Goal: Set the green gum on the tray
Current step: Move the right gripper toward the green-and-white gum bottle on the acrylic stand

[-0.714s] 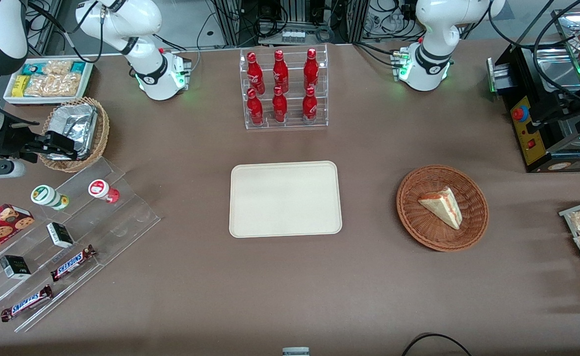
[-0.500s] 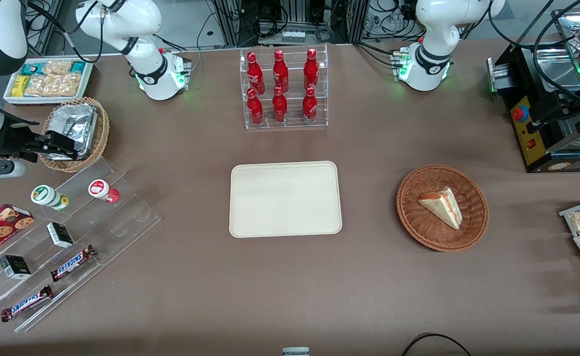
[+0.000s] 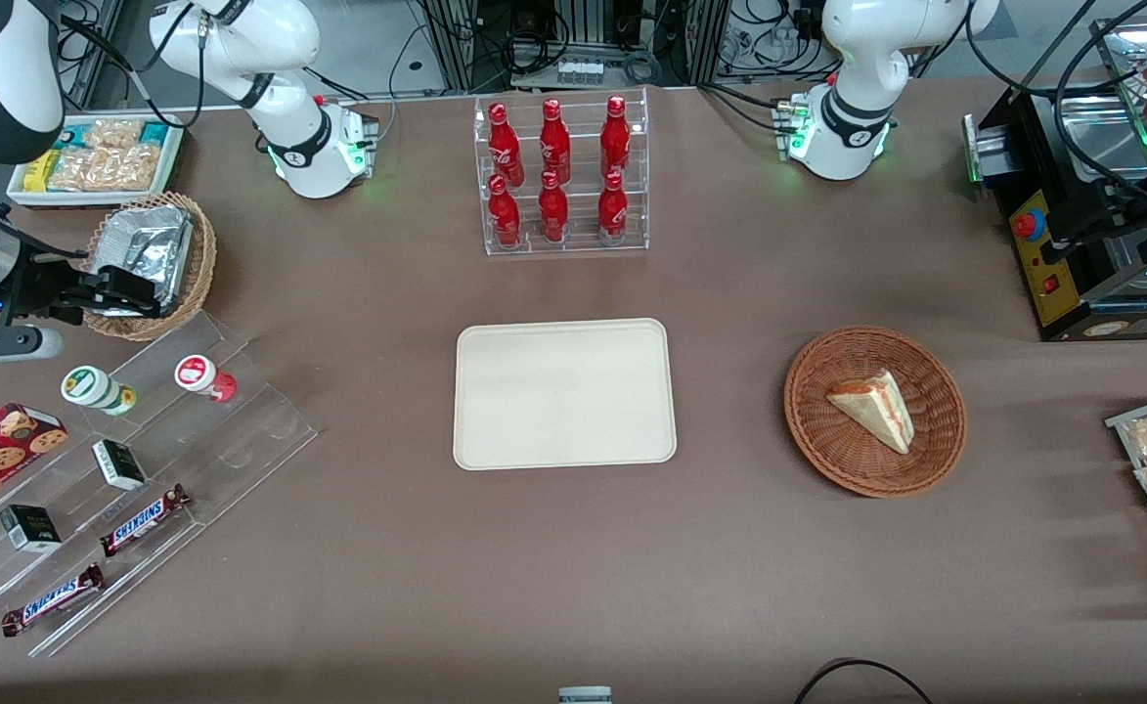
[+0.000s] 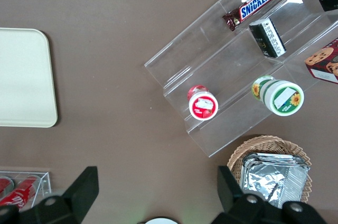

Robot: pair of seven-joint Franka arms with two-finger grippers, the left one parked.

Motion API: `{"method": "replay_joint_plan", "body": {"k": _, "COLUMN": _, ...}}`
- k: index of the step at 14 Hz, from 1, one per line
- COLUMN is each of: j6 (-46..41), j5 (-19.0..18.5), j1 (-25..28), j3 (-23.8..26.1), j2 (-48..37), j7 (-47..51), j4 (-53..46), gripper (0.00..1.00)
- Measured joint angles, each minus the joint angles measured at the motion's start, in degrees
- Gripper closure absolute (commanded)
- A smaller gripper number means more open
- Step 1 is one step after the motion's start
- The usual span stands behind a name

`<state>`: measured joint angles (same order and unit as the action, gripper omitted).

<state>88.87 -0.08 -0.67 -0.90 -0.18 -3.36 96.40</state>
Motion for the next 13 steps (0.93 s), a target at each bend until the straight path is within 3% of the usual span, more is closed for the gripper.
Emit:
{"method": "replay_joint_plan", "body": {"k": 4, "j6": 0.41, "j5": -0.01, "j1": -0.82, "j3": -0.09, "j2": 0.52, "j7": -3.94, "j4": 0.78, "gripper": 0.0}}
{"method": "replay_joint_plan", "body": {"k": 13, "j6": 5.45, "j5": -2.57, "j1": -5.97, "j3": -0.41, "j2": 3.42, "j7": -31.31, "j4": 1.39, "gripper": 0.0}}
